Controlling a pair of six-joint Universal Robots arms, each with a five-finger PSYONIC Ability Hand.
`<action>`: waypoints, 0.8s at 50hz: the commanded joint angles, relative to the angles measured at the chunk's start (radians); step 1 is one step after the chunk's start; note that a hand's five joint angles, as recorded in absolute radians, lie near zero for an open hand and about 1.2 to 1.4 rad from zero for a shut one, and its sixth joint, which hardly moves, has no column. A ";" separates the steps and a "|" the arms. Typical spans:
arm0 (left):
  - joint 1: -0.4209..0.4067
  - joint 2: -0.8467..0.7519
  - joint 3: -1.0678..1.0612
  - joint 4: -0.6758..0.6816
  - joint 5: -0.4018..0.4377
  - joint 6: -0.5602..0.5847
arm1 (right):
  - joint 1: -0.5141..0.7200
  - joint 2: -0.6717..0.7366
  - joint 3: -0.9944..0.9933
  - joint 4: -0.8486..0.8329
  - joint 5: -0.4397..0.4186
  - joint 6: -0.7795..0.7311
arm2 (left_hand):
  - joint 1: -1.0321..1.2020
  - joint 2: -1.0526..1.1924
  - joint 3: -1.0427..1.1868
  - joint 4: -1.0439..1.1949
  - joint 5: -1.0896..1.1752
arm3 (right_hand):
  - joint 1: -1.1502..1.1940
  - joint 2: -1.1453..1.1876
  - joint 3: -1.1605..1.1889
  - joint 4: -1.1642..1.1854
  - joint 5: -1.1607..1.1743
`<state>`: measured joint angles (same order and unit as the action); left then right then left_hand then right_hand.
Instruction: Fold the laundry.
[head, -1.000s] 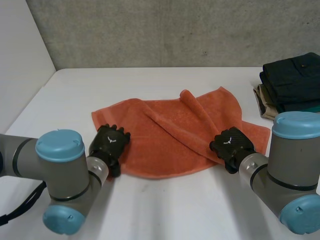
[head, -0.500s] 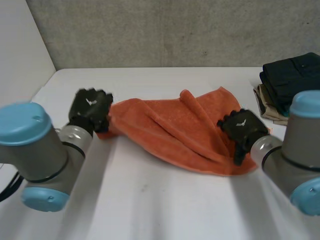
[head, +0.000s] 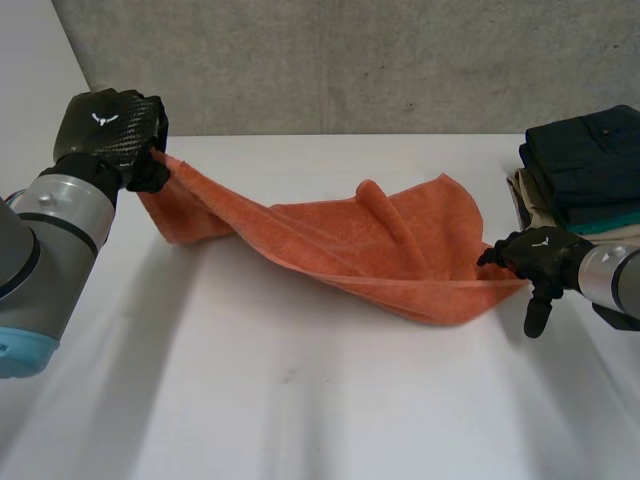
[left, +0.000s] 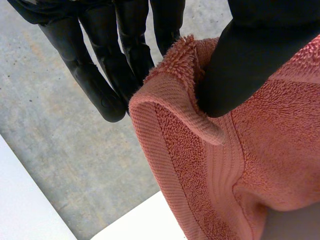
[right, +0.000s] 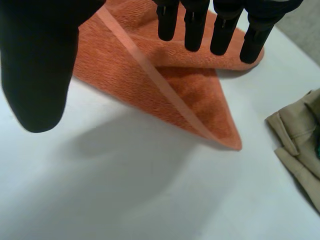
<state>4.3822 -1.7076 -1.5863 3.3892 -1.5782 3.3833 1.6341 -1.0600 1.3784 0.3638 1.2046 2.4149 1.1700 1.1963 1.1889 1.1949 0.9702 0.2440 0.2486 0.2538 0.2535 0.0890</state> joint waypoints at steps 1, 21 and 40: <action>0.016 -0.053 0.057 -0.022 -0.014 -0.001 | -0.020 0.009 0.106 -0.248 -0.034 0.030 | 0.226 0.200 0.207 0.201 0.252 | 0.165 0.161 0.155 0.156 0.146; 0.030 -0.064 0.084 -0.063 -0.051 -0.002 | 0.004 0.213 -0.048 -0.301 0.059 0.095 | 0.226 0.200 0.207 0.201 0.252 | 0.646 0.642 0.636 0.637 0.627; 0.134 0.083 0.112 -0.395 0.010 -0.010 | -0.143 -0.228 -0.160 -0.061 0.035 0.201 | 0.226 0.200 0.207 0.201 0.252 | 1.152 1.148 1.142 1.143 1.133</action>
<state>4.4629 -1.6988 -1.5069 3.1783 -1.6257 3.3657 1.5854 -1.0972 1.3433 0.0289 1.2618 2.6714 1.1701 1.1965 1.1889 1.1953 0.9702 1.1273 1.1819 1.1859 1.1956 1.0024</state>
